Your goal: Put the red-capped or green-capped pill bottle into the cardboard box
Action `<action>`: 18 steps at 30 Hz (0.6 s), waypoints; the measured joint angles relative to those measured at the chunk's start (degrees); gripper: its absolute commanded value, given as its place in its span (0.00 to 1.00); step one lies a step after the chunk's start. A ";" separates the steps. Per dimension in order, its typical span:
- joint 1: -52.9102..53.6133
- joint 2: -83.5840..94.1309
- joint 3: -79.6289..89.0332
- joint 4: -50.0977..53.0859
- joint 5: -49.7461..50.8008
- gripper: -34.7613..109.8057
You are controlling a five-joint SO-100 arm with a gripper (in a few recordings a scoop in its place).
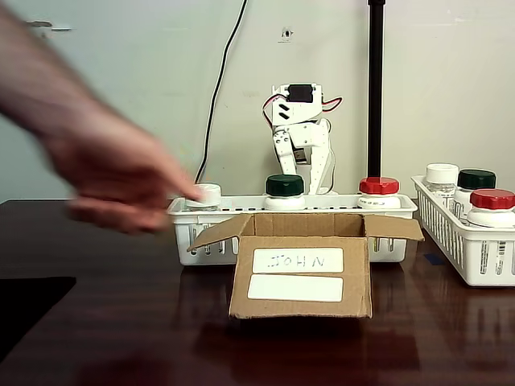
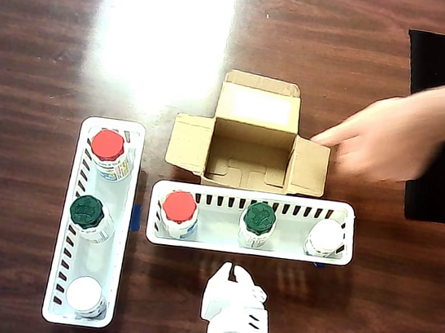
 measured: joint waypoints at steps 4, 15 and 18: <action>-1.05 0.00 -3.87 3.43 -0.44 0.28; -12.74 -10.37 -21.18 5.01 -7.65 0.59; -16.79 -19.51 -25.75 0.18 -10.81 0.59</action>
